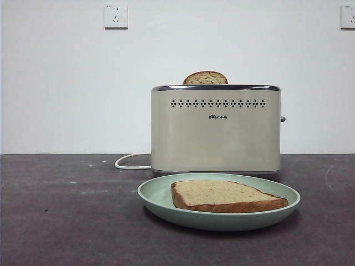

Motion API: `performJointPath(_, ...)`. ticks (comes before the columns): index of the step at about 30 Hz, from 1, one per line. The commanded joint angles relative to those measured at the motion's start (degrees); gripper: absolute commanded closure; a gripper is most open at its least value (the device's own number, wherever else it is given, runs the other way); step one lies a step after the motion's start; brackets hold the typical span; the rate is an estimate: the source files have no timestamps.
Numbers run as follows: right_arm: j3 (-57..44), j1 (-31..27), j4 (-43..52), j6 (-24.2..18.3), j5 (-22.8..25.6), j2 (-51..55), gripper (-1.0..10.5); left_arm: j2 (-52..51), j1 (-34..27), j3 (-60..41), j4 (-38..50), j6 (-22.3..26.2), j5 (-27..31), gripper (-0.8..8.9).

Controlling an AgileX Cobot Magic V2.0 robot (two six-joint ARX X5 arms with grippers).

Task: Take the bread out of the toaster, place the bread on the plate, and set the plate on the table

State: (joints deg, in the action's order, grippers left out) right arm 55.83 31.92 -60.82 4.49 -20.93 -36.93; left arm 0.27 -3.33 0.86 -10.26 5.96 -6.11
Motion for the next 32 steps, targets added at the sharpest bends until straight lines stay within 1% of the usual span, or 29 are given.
performJointPath(1, -0.11, 0.11, 0.22, -0.44, 0.09, 0.13, 9.5, -0.15, -0.2, -0.7, 0.31, -0.37, 0.04, 8.17)
performJointPath(17, -0.11, -0.15, 0.22, -0.46, 0.42, 0.44, 9.5, -0.15, -0.2, -0.7, 0.31, -0.37, 0.02, 8.17)
performJointPath(18, -0.11, -0.42, 0.22, -0.66, 0.46, 0.59, 9.5, -0.15, -0.2, -0.7, 0.31, -0.37, 0.02, 8.17)
performJointPath(19, -0.11, -1.07, 0.55, -3.45, 0.98, 0.92, 9.5, -0.15, -0.2, -0.7, 0.31, -0.37, 0.02, 8.17)
performJointPath(20, -0.11, -2.19, 0.79, -6.23, 1.73, 1.49, 9.5, -0.15, -0.2, -0.7, 0.31, -0.37, 0.02, 8.17)
performJointPath(22, -0.11, -5.14, 1.86, -8.92, 1.75, 2.54, 9.5, -0.15, -0.2, -0.7, 0.33, -0.37, 0.02, 8.17)
performJointPath(27, -0.22, -15.32, 8.13, -9.2, 1.86, 6.58, 9.5, -0.15, -0.2, -0.7, 0.31, -0.37, 0.02, 8.17)
performJointPath(29, -0.33, -18.71, 10.56, -10.56, 1.86, 8.04, 9.5, -0.15, -0.2, -0.7, 0.33, -0.37, 0.02, 8.17)
performJointPath(32, -0.98, -21.92, 12.94, -12.79, 1.88, 9.9, 9.5, -0.15, -0.2, -0.7, 0.31, -0.37, 0.02, 8.17)
